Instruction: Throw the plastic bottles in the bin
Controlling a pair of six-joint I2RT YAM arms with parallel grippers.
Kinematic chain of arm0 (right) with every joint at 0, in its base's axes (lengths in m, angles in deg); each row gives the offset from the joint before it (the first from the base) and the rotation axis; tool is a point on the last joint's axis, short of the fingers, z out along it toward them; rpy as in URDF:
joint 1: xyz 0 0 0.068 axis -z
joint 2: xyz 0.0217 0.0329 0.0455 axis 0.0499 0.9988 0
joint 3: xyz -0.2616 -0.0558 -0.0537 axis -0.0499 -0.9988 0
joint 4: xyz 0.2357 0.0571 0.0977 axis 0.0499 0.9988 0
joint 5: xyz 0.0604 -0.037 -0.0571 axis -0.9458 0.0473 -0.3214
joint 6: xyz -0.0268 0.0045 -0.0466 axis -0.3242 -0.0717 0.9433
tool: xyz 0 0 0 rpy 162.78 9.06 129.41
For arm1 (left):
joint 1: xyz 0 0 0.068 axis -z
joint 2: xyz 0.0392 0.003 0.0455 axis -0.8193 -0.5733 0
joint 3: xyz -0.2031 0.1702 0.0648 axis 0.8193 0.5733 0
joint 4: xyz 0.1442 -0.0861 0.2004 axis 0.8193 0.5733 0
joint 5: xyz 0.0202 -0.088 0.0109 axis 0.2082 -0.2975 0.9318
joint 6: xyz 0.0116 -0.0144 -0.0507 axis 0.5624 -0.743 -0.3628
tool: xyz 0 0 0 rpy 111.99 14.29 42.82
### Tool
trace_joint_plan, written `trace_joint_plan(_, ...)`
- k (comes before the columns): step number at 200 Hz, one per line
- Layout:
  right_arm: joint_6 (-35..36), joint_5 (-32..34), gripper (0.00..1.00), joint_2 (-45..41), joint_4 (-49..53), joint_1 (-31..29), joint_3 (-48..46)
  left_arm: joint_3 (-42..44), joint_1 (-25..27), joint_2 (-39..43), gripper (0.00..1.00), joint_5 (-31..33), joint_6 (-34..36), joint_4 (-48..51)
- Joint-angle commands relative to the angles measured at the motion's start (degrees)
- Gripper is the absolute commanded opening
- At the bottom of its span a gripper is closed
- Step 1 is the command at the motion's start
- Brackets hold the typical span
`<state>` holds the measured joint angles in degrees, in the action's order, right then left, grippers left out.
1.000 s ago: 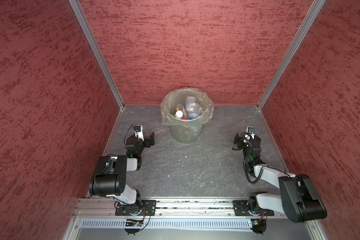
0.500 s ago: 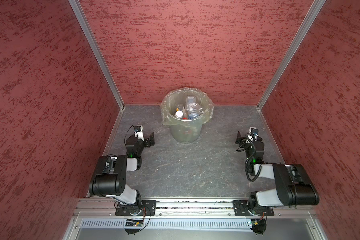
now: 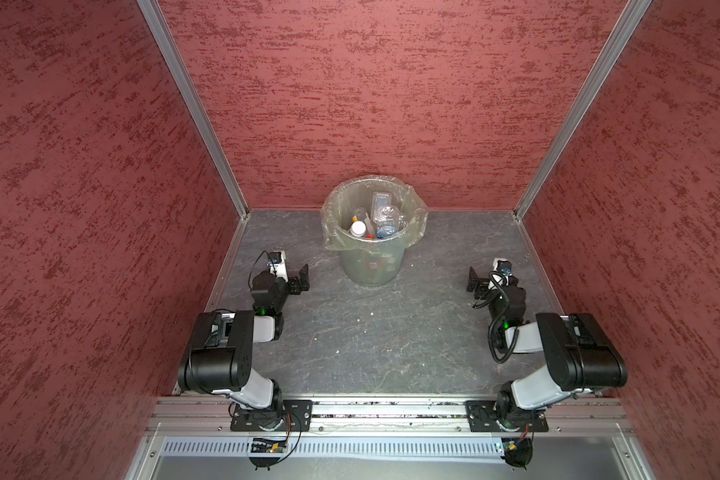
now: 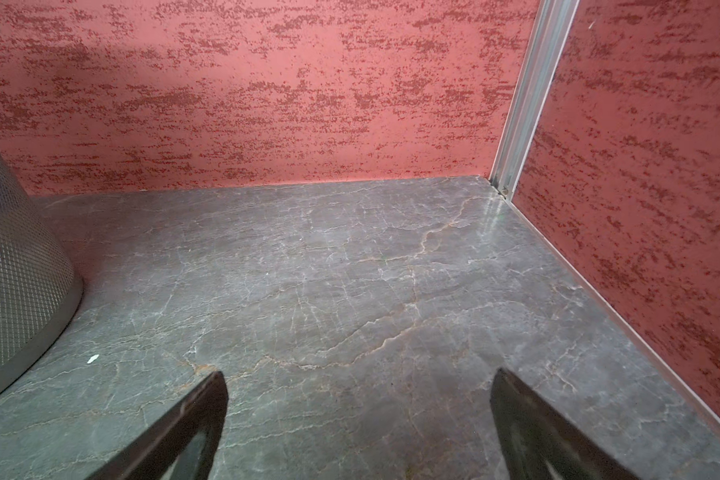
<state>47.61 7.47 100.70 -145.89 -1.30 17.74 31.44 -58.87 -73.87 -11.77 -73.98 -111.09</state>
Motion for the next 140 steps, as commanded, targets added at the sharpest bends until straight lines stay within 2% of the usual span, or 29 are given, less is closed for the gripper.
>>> trace_joint_plan(1, -0.6, 0.6, 0.99, -0.2, -2.3, 0.3, 0.2, -0.3, 0.2, 0.2, 0.99, 0.4, 0.8, 0.2)
trace_joint_plan(140, -0.8, 1.2, 0.99, -0.3, -2.1, 0.3, 0.3, -0.3, 0.4, 0.1, 0.99, 0.7, 1.0, 0.2)
